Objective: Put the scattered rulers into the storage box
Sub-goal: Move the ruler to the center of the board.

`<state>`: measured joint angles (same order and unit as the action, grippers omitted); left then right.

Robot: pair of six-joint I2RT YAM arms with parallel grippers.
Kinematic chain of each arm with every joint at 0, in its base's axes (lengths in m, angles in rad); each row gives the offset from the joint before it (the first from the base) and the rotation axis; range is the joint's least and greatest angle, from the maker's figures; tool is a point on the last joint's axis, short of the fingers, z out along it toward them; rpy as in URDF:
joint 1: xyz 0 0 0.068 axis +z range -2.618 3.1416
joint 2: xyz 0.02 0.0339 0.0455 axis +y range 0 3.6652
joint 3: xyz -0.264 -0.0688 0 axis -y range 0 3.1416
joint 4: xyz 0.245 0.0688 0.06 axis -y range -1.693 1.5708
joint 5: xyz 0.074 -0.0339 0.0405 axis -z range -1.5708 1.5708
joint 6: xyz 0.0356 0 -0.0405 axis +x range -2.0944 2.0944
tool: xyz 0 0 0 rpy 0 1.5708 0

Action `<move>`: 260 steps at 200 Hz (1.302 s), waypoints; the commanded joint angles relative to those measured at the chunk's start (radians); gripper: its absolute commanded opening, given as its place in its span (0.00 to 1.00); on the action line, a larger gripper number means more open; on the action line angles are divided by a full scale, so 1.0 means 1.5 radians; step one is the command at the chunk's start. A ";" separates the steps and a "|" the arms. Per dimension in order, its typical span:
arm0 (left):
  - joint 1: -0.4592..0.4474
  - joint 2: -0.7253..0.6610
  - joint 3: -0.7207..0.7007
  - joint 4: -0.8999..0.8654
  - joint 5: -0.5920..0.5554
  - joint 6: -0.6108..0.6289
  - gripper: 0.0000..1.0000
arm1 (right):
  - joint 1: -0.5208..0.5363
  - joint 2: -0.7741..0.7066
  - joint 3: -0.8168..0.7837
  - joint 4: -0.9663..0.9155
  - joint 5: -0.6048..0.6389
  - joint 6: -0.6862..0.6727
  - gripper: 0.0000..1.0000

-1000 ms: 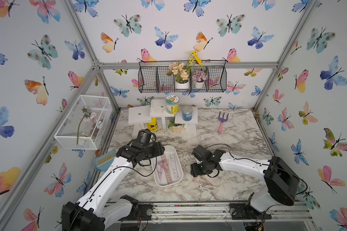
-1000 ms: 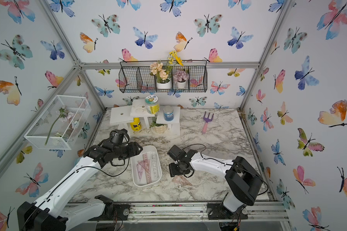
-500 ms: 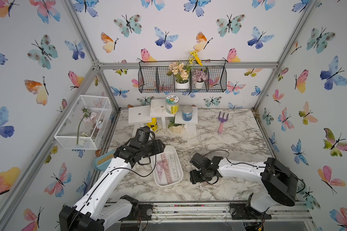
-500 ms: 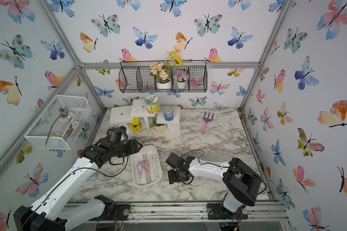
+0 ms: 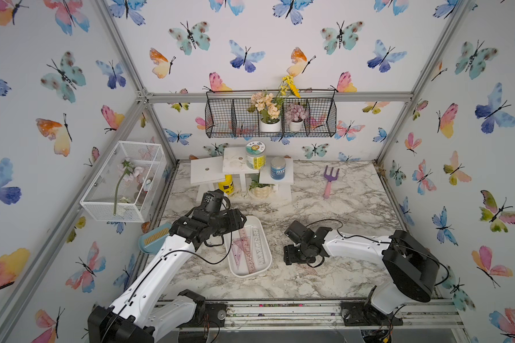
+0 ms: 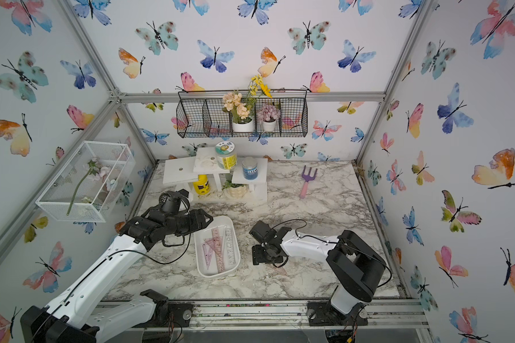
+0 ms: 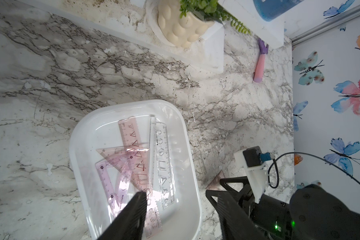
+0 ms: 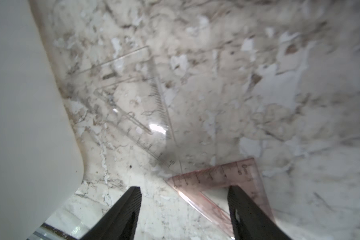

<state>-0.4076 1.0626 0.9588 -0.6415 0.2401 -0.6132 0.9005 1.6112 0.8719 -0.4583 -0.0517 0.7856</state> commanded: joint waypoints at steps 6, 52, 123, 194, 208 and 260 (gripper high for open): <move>0.002 -0.010 -0.008 0.017 0.025 -0.005 0.60 | -0.055 -0.013 -0.017 -0.036 0.030 -0.035 0.74; 0.002 -0.007 -0.019 0.033 0.049 -0.016 0.59 | -0.156 0.054 -0.005 0.009 -0.005 -0.086 0.74; -0.013 0.021 -0.013 0.049 0.060 -0.014 0.59 | -0.244 0.167 0.080 0.052 -0.024 -0.118 0.73; -0.107 0.133 0.056 0.104 0.039 -0.028 0.59 | -0.262 0.156 0.074 0.102 -0.072 -0.084 0.72; -0.125 0.159 0.063 0.120 0.037 -0.033 0.58 | -0.262 0.115 0.064 0.114 -0.079 -0.086 0.72; -0.155 0.229 0.097 0.169 0.053 -0.051 0.57 | -0.262 0.018 0.127 0.022 -0.074 -0.116 0.73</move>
<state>-0.6292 1.3796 1.0611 -0.4332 0.2974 -0.6750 0.5091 1.6875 1.0145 -0.3290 -0.1383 0.6346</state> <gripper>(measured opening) 0.573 0.733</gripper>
